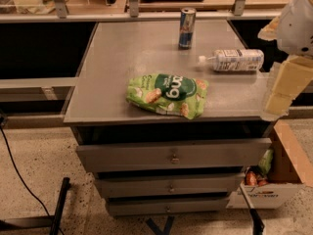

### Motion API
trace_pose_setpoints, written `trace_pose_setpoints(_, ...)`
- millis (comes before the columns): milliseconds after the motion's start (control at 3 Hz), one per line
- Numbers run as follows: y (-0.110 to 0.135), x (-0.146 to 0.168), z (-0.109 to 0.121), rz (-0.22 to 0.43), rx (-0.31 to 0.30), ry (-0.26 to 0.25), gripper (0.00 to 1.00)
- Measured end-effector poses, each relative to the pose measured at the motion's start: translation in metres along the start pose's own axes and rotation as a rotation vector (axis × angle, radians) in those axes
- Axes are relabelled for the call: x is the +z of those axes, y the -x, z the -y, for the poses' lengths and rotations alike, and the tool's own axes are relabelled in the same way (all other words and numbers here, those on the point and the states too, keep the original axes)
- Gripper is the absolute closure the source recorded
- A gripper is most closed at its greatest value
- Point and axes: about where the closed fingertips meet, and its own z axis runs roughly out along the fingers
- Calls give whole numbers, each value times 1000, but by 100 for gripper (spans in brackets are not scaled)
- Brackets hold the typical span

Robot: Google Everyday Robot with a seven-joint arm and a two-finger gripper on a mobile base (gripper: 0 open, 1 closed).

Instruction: Place blue plastic bottle upright

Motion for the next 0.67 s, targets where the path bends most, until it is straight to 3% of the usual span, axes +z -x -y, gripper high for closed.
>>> trace_pose_setpoints(667, 41, 15, 57, -31, -90, -6, 0)
